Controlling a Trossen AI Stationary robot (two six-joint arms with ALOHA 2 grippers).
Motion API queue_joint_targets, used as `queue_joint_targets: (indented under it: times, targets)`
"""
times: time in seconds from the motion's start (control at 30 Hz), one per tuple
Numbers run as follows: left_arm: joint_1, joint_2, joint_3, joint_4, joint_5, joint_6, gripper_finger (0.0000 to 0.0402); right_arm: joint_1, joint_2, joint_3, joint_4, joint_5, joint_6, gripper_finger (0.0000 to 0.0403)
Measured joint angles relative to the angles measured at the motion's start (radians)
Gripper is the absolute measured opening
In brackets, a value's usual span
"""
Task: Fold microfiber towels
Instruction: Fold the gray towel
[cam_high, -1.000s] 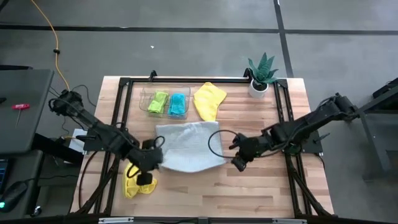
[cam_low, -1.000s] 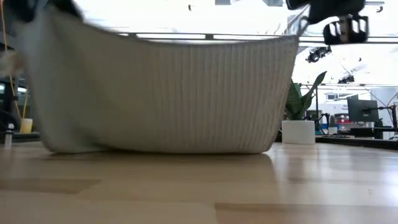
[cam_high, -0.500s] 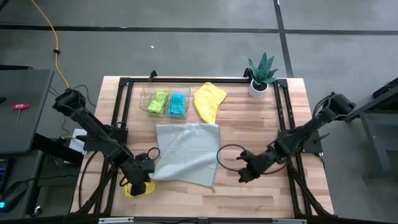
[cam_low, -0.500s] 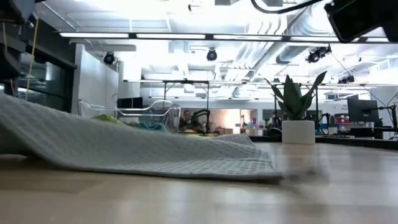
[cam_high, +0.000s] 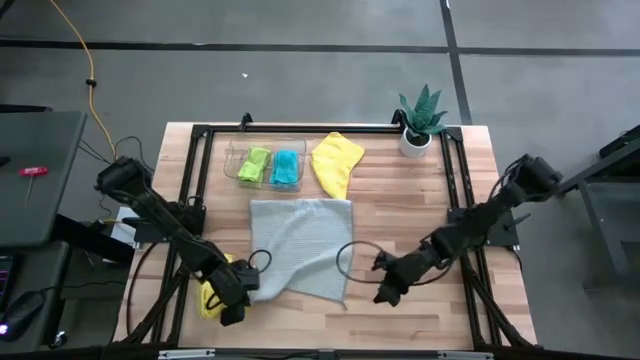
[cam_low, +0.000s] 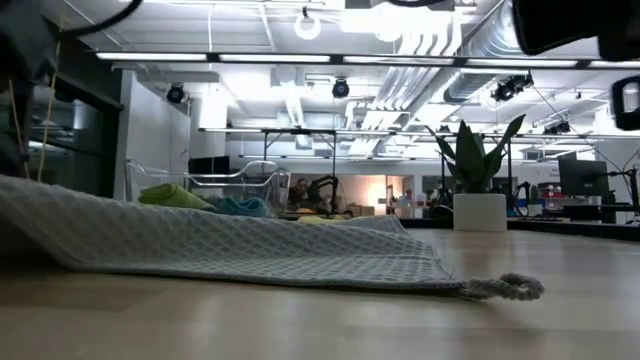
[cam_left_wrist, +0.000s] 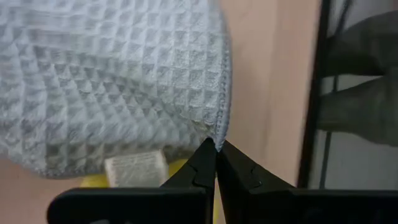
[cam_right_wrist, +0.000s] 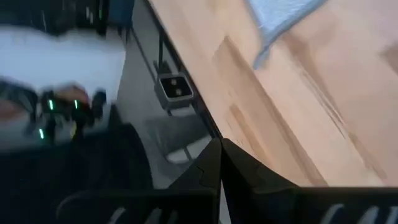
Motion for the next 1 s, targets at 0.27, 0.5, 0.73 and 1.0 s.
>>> queue_joint_targets:
  times: [0.27,0.5,0.73,1.0]
  targets:
    - [0.0,0.054,0.001,0.057,0.019,-0.046,0.0,-0.098,0.268,0.083,0.042,-0.092,-0.357,0.0]
    - [0.0,0.05,0.001,0.07,0.023,-0.051,0.0,-0.162,0.447,0.247,0.041,-0.085,-0.557,0.0]
    - [0.0,0.05,0.001,0.07,0.028,-0.052,0.0,-0.158,0.543,0.395,-0.096,-0.012,-0.577,0.0]
    - [0.0,0.049,0.001,0.07,0.061,-0.052,0.0,-0.131,0.583,0.444,-0.185,-0.015,-0.504,0.0]
